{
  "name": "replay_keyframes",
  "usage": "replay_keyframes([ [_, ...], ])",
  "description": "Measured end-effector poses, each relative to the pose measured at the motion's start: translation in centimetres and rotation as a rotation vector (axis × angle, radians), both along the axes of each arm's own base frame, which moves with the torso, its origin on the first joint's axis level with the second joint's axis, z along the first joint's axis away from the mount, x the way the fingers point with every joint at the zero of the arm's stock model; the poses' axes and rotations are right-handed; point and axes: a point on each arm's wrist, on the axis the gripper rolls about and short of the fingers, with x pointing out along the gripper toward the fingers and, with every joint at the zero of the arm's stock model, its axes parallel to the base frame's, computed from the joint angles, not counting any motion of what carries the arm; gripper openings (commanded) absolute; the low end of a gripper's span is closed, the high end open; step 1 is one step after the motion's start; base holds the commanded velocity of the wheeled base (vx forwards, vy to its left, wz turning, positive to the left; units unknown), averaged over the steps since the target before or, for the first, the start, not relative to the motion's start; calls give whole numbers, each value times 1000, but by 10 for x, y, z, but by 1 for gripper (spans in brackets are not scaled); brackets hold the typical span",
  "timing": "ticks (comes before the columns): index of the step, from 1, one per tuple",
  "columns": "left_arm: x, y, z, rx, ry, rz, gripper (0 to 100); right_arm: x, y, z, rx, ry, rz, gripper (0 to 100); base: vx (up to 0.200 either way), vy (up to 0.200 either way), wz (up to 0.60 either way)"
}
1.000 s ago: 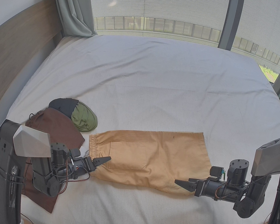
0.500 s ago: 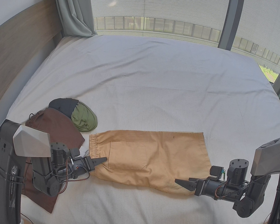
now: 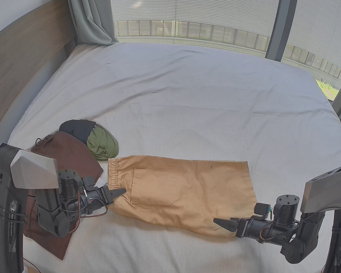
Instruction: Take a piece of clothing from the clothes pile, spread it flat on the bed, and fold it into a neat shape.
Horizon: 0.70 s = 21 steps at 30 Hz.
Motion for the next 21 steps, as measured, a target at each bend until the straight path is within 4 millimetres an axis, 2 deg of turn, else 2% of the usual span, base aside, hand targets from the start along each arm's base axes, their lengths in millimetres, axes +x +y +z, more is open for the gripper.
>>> replay_keyframes([
  [12, -9, 20, 19, -56, -8, -103, 0, 10, -4, -13, -23, 11, -55, 100, 0, 0, 0],
  [21, -14, 37, 30, -69, -22, -102, 0, 11, -3, -12, -22, 2, -55, 100, 0, 0, 0],
])
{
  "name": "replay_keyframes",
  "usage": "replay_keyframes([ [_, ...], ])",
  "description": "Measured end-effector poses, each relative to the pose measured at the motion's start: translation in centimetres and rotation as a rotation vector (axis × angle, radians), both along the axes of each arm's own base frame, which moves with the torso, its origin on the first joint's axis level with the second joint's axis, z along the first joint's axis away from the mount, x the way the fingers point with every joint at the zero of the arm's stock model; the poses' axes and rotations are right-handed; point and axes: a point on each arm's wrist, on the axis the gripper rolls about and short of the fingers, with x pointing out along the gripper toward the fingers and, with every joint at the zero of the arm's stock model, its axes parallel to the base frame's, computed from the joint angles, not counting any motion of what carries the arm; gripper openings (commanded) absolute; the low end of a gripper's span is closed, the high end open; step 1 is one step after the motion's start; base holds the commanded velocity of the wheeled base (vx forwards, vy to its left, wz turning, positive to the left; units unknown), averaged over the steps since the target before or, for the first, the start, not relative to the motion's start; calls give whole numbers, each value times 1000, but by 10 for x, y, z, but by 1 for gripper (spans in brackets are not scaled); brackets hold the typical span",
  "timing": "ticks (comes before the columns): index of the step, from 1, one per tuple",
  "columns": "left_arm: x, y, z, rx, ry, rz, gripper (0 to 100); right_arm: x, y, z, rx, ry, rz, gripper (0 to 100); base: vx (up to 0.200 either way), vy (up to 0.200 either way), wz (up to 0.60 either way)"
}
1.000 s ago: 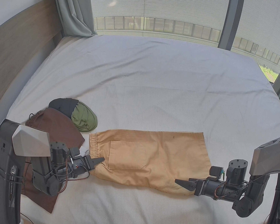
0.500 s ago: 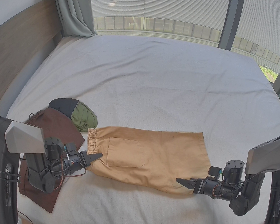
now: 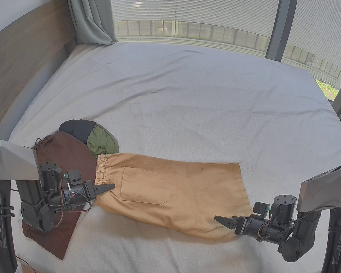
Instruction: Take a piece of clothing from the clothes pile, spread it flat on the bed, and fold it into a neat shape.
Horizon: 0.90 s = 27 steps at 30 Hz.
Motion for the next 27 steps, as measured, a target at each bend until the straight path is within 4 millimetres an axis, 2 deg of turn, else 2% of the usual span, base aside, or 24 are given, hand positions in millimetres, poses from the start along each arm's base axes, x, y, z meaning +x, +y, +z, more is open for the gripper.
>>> replay_keyframes([
  [14, -2, 12, 4, 2, -7, 35, 0, 2, 4, 17, 25, -59, 9, 100, 0, 0, 0],
  [27, -2, 26, 8, 46, -59, 64, 0, 3, 4, 21, 30, -75, 10, 100, 0, 0, 0],
])
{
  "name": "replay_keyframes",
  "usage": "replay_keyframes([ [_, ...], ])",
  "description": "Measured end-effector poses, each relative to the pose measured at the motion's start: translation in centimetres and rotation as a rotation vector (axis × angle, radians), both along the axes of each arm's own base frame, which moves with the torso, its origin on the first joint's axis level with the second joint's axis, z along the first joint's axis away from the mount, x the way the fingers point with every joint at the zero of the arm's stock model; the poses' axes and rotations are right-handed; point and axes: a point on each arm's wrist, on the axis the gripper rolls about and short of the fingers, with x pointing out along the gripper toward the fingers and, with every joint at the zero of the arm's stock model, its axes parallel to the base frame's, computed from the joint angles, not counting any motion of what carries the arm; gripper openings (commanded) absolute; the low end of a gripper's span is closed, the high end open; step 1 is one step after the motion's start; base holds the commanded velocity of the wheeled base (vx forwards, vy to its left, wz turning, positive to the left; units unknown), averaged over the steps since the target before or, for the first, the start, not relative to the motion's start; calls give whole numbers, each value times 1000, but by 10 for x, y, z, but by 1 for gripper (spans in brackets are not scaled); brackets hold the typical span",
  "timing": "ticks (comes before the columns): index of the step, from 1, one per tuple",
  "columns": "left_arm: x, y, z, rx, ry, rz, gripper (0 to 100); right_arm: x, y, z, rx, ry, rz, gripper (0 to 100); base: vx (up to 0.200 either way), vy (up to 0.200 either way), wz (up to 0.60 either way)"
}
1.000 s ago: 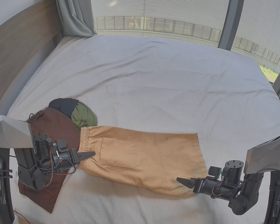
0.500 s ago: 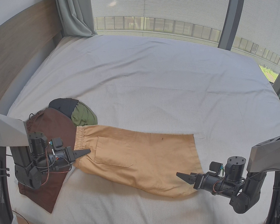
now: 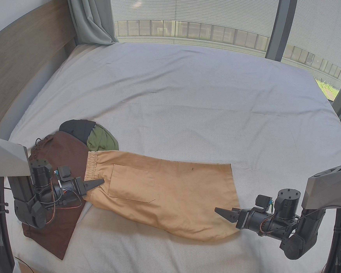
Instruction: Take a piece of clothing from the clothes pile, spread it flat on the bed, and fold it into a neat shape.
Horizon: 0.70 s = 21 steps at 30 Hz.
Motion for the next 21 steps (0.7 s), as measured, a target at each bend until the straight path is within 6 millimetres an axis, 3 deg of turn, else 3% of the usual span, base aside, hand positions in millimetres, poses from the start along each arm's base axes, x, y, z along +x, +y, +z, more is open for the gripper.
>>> replay_keyframes([
  [11, -2, 17, -1, 12, -18, 4, 0, 0, 0, 0, 0, -1, 1, 100, 0, 0, 0],
  [21, -3, 17, 0, 12, -17, -2, 0, 0, 0, 2, 2, -5, 1, 100, 0, 0, 0],
])
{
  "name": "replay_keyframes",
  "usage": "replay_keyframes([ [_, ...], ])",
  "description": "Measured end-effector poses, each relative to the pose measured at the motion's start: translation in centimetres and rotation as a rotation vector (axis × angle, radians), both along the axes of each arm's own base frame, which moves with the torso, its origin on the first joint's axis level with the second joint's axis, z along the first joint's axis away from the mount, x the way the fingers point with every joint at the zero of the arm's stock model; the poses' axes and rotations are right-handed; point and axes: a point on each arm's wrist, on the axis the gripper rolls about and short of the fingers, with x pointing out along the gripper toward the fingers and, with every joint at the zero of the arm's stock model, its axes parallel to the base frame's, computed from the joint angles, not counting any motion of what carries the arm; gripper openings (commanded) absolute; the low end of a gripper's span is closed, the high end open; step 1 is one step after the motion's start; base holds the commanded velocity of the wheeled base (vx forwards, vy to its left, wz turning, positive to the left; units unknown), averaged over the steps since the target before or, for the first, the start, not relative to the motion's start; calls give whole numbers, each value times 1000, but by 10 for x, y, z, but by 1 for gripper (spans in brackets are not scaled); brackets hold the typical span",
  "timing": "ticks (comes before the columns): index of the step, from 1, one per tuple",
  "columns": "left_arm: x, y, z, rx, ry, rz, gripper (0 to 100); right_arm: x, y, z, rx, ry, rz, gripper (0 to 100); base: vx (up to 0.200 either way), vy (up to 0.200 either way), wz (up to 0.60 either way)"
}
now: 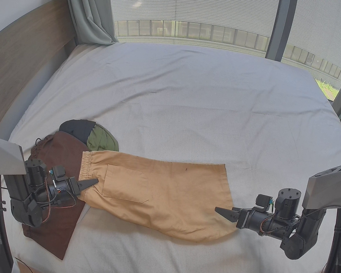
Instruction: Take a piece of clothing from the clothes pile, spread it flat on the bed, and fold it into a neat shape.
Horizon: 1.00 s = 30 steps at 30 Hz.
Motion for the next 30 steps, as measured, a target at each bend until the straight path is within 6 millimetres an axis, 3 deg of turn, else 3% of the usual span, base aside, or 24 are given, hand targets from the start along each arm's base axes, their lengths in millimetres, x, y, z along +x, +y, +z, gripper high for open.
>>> replay_keyframes([
  [30, 1, -42, 14, 0, -42, -90, 0, -1, 0, 8, 7, -23, 0, 100, 0, 0, 0],
])
